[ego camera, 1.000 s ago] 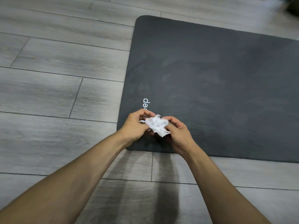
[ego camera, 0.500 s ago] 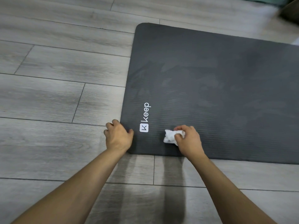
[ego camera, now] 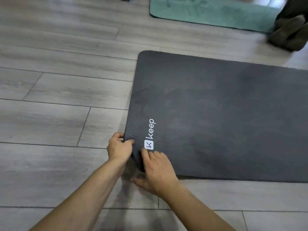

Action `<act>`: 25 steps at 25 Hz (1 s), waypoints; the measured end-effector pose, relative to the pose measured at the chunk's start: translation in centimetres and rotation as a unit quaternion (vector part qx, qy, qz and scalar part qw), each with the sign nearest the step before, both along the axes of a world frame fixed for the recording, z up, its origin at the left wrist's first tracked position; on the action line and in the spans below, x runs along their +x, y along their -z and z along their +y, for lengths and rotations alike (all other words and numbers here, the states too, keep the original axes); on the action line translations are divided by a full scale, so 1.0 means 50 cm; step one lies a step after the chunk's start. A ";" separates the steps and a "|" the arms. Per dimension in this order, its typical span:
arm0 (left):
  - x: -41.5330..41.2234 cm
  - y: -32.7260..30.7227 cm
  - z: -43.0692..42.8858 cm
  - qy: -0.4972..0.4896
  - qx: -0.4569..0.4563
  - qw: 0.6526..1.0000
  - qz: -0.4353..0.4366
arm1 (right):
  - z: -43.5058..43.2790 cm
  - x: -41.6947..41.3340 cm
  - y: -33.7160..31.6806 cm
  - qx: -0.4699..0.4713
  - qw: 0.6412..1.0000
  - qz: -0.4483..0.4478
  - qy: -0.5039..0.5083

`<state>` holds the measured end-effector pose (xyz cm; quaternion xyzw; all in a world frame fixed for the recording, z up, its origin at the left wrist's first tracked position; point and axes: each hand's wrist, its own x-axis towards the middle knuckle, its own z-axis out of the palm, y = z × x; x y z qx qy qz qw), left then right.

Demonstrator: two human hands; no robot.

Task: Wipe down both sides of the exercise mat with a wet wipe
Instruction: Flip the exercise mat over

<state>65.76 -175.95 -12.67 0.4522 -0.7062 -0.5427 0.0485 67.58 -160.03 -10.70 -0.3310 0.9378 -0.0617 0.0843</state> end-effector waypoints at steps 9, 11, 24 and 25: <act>-0.095 -0.162 -0.055 0.074 0.291 0.954 -0.012 | 0.033 -0.053 -0.148 -0.148 0.988 -0.033 0.034; -0.179 -0.176 -0.043 0.083 0.323 0.943 -0.002 | 0.084 -0.088 -0.222 -0.163 0.984 -0.052 0.043; -0.562 -0.471 0.484 0.167 0.126 0.967 0.149 | 0.667 -0.192 -0.494 -0.247 0.886 -0.118 0.375; -0.584 -0.485 0.535 0.175 0.106 0.967 0.153 | 0.716 -0.196 -0.510 -0.273 0.867 -0.113 0.401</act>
